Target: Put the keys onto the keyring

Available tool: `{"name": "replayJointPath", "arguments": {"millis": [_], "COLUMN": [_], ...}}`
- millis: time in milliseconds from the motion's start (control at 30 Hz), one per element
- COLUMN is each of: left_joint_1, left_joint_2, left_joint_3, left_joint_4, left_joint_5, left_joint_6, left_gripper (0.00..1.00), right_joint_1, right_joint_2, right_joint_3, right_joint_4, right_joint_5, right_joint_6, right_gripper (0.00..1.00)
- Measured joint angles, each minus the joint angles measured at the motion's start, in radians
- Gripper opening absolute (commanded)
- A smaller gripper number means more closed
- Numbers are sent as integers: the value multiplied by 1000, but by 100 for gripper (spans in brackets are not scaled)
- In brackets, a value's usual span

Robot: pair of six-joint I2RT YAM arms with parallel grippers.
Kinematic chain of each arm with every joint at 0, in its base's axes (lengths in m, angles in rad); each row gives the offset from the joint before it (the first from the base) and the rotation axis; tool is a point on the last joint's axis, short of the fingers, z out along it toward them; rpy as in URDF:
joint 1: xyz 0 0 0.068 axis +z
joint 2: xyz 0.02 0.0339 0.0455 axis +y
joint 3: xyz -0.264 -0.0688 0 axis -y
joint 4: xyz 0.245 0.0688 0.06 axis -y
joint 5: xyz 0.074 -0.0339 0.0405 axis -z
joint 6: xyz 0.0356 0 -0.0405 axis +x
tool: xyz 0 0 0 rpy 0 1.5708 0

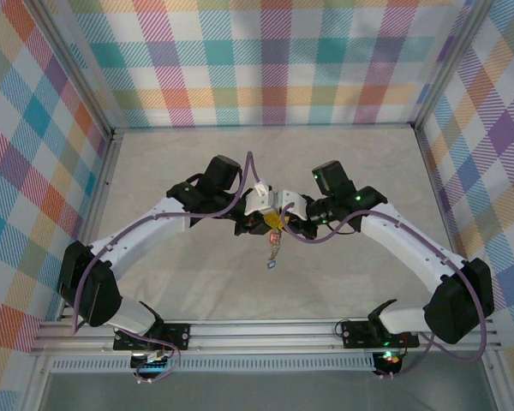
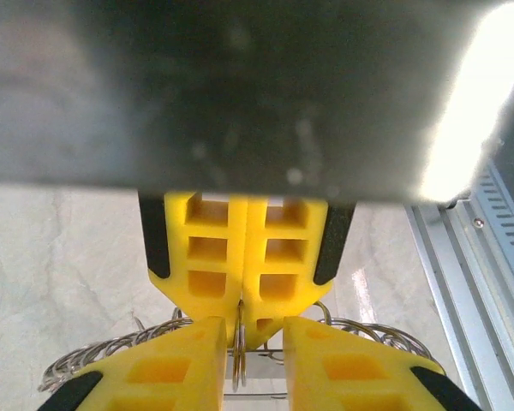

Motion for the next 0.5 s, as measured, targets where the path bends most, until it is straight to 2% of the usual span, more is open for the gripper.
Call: {"name": "replayJointPath", "arguments": {"millis": [67, 167, 333, 500], "left_joint_1": [2, 5, 6, 6], "left_joint_2": [1, 2, 7, 12], "left_joint_3": [0, 0, 0, 0], "left_joint_4": [1, 0, -2, -8], "left_joint_5": [1, 5, 8, 8], "left_joint_6": [0, 0, -1, -2], "left_gripper": [11, 10, 19, 20], "right_joint_1": [0, 0, 0, -1], "right_joint_2": [-1, -3, -9, -16], "right_joint_3": [0, 0, -11, -17], "right_joint_4": [1, 2, 7, 14], "right_joint_5": [0, 0, -1, 0], "right_joint_6": [2, 3, 4, 11], "right_gripper": [0, 0, 0, 0]}}
